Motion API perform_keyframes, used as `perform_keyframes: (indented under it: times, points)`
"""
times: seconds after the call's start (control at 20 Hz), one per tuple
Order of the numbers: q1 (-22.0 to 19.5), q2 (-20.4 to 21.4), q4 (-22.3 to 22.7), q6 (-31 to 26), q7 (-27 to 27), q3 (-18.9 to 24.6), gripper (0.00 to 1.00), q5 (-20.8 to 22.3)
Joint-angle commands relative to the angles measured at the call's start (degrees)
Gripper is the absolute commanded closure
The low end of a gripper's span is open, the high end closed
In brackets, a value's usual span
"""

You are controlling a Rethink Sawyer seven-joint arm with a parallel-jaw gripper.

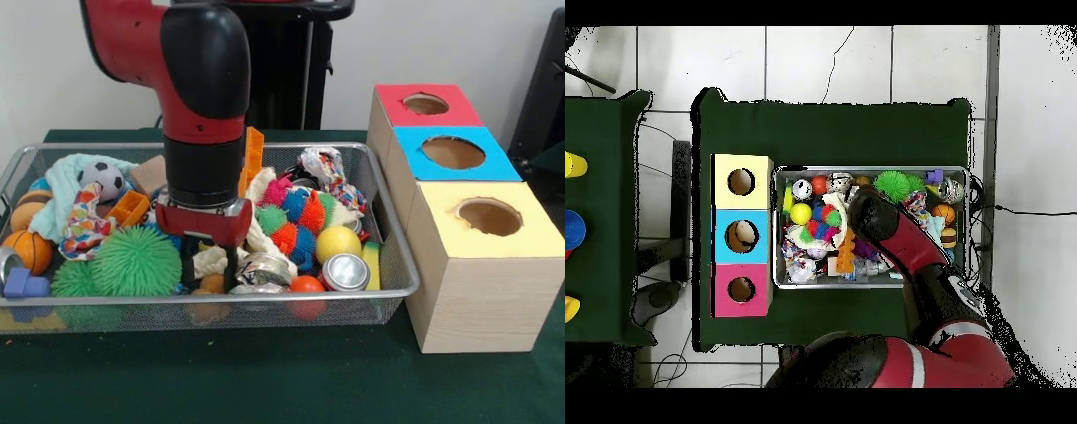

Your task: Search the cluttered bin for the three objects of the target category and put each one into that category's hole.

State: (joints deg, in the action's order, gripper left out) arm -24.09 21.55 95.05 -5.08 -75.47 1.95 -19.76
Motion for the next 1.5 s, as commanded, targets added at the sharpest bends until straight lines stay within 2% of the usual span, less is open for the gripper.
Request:
perform_keyframes:
  times: [0.05,0.2,0.35,0.8,1.05,1.1,1.5]
  points:
    - [-3.95,-6.26,-0.93,3.89,-10.71,8.68,0.00,2.57]
    - [-6.51,-9.14,-1.43,7.04,-10.23,11.94,0.00,5.04]
    - [-7.08,-10.97,-2.47,7.97,-10.39,12.87,0.00,5.95]
    - [-9.53,-13.99,-5.03,9.74,-10.85,16.46,0.00,9.67]
    - [-8.78,-13.74,-5.88,9.79,-10.61,15.72,0.00,11.08]
    - [-8.77,-13.69,-6.06,9.53,-10.27,15.66,1.00,11.48]
    - [-8.22,-13.41,-6.74,8.27,-9.46,14.67,1.00,13.11]
